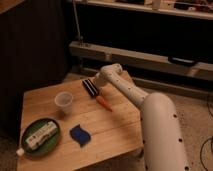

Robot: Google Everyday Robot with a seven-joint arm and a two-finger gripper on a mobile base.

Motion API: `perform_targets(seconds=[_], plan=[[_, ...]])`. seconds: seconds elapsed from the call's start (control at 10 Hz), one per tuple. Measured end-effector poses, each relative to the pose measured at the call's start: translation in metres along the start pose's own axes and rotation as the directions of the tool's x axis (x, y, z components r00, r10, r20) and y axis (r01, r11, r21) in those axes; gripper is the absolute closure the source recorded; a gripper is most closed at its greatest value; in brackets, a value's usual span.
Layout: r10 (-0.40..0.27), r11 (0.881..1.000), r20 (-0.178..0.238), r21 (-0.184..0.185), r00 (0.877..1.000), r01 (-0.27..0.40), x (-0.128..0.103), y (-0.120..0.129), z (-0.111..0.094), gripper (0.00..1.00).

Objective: Push the eraser across the table

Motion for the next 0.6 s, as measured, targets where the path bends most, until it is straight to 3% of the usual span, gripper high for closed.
perform_targets(seconds=[0.3,0.4,0.6], plan=[[-0.137,0.991,0.049,-0.001,0.989,0.137,-0.055,-0.011,0.001,1.0],[-0.201,0.98,0.073,-0.001,0.977,0.201,-0.079,-0.016,0.005,1.0],[-0.259,0.965,0.099,-0.012,0.961,0.261,-0.099,-0.018,0.009,1.0]])
